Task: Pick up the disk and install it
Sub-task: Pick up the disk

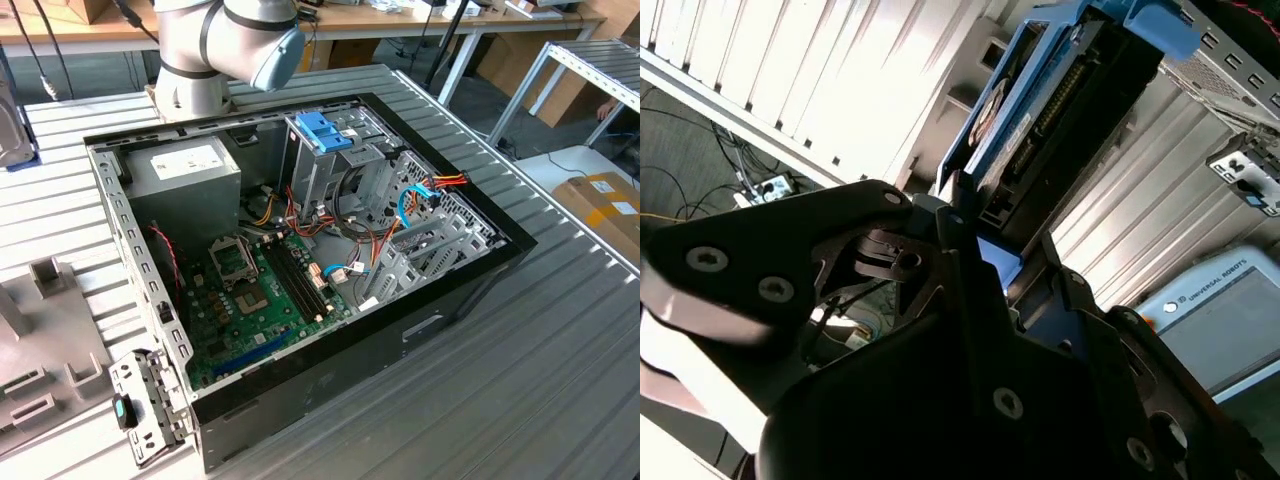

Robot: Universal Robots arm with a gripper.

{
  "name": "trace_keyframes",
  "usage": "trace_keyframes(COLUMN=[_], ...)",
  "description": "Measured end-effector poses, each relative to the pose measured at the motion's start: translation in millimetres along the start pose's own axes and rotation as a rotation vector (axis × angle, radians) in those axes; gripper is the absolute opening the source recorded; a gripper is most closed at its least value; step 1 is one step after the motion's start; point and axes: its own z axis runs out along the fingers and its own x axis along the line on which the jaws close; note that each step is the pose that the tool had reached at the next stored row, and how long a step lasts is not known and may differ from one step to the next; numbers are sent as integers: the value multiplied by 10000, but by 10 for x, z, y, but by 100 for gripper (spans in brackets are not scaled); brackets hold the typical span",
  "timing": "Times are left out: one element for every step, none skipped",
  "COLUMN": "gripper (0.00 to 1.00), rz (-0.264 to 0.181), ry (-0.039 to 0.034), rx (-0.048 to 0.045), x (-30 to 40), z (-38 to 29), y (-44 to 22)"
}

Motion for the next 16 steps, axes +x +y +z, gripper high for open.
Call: trace_keyframes(gripper=[37, 37, 37, 37, 37, 37, 37, 37, 37, 37, 37, 37, 37, 37, 37, 37], rz=[1, 2, 1, 2, 3, 2, 2, 3, 3, 2, 2, 2, 2, 3, 3, 3], ry=[-1, -1, 0, 1, 2, 4, 4, 6, 6, 8, 11, 16, 17, 19, 25, 27], rx=[2, 2, 0, 1, 1, 0, 1, -1, 0, -1, -1, -3, -2, -1, -2, -2], x=[10, 18, 26, 39, 52, 66, 81, 94, 108, 116, 130, 142, 148, 154, 165, 173], z=[1, 2, 2, 3, 4, 5, 8, 9, 12, 13, 17, 19, 21, 23, 25, 27], y=[-77, -136, -177, -229, -273, -325, -394, -463, -529, -565, -634, -701, -734, -772, -844, -890])
